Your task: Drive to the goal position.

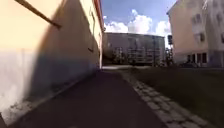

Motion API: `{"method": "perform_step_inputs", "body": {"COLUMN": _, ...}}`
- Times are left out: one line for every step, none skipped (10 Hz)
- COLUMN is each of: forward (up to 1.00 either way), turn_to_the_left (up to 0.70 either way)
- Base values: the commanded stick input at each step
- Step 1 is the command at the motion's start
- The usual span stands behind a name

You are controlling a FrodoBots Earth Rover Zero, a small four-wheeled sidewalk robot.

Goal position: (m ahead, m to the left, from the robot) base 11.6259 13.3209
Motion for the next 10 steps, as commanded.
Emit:
{"method": "perform_step_inputs", "body": {"forward": 0.85, "turn_to_the_left": 0.00}}
{"method": "perform_step_inputs", "body": {"forward": 0.85, "turn_to_the_left": 0.00}}
{"method": "perform_step_inputs", "body": {"forward": 0.85, "turn_to_the_left": 0.00}}
{"method": "perform_step_inputs", "body": {"forward": 0.85, "turn_to_the_left": 0.00}}
{"method": "perform_step_inputs", "body": {"forward": 0.85, "turn_to_the_left": 0.00}}
{"method": "perform_step_inputs", "body": {"forward": 0.85, "turn_to_the_left": 0.00}}
{"method": "perform_step_inputs", "body": {"forward": 0.85, "turn_to_the_left": 0.00}}
{"method": "perform_step_inputs", "body": {"forward": 0.85, "turn_to_the_left": 0.00}}
{"method": "perform_step_inputs", "body": {"forward": 0.85, "turn_to_the_left": -0.21}}
{"method": "perform_step_inputs", "body": {"forward": 0.85, "turn_to_the_left": -0.34}}
